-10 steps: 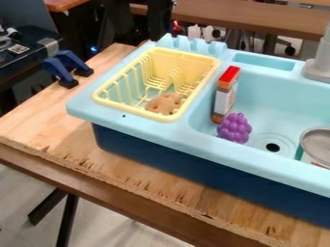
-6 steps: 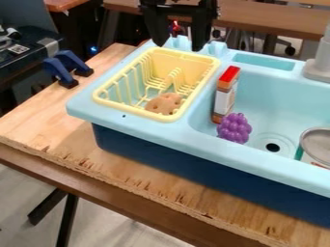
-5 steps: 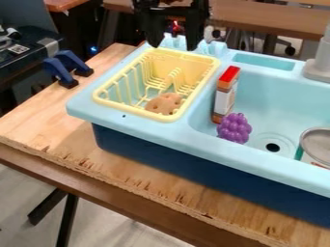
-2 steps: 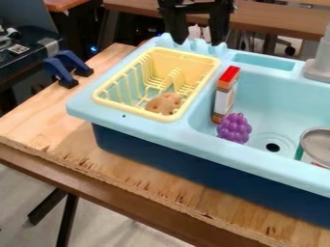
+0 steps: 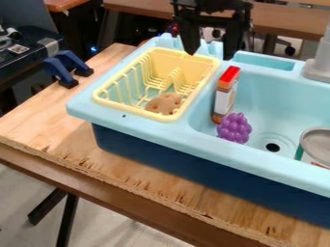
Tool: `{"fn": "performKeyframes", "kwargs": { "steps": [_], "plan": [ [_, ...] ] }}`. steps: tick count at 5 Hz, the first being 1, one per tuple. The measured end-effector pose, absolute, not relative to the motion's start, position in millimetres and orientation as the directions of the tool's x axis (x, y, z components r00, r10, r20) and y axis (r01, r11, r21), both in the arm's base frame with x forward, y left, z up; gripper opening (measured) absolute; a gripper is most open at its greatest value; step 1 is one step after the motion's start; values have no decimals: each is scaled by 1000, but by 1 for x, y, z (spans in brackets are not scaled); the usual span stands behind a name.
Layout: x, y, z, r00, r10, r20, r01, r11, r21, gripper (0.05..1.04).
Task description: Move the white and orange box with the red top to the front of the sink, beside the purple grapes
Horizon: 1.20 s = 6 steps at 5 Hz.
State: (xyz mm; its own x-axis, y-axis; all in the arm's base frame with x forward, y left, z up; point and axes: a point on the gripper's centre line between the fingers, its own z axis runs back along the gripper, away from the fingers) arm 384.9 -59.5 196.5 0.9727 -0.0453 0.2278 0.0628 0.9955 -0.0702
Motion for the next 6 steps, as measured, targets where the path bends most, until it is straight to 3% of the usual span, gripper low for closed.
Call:
{"fn": "performKeyframes", "kwargs": {
  "steps": [2, 6],
  "plan": [
    [393, -62, 181, 981, -66, 183, 73, 997, -31, 1003],
    [412, -76, 167, 981, -88, 172, 99, 994, -53, 1003]
  ]
}}
